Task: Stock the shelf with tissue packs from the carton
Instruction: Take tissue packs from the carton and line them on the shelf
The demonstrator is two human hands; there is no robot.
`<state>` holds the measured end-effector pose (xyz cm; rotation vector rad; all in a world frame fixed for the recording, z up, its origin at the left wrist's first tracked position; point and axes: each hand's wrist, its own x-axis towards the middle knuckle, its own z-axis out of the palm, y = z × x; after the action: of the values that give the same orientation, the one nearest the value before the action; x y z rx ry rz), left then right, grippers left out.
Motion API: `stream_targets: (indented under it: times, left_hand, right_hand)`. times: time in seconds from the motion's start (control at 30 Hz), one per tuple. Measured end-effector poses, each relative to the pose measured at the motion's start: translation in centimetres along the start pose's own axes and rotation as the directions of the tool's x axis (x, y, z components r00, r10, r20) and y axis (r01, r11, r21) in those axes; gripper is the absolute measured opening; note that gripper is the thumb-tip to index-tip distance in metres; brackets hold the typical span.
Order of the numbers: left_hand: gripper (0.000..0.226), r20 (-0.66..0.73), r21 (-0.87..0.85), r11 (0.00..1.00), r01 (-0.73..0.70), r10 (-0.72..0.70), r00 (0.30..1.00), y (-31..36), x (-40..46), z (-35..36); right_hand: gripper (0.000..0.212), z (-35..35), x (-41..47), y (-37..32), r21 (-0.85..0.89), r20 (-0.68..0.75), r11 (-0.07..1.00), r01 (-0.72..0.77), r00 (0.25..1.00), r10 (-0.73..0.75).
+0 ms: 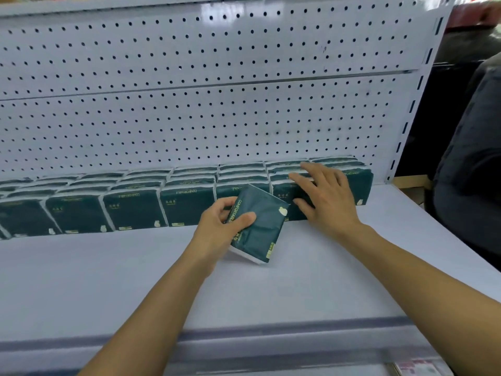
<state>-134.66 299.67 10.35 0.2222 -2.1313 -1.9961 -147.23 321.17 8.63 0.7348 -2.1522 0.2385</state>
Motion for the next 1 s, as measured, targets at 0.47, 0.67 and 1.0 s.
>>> stream_targets:
  times: [0.47,0.67,1.0]
  left_hand:
    - [0.030,0.140,0.319,0.865,-0.388,0.362,0.922,1.2,0.6,6.0]
    - [0.052,0.267,0.835,0.198,-0.513,0.671,0.692,-0.8,4.9,6.8]
    - [0.091,0.389,0.920,-0.192,-0.343,0.563,0.729,-2.2,7.5,8.1]
  right_hand:
    - [0.033,-7.1,-3.8,1.2,0.712,0.586,0.295,-0.637,0.771,0.251]
    - [0.031,-7.6,-5.5,6.9,0.632,0.590,0.284,-0.721,0.685,0.428]
    - [0.025,-5.1,-4.6,10.5,0.567,0.447,0.297,-0.768,0.590,0.672]
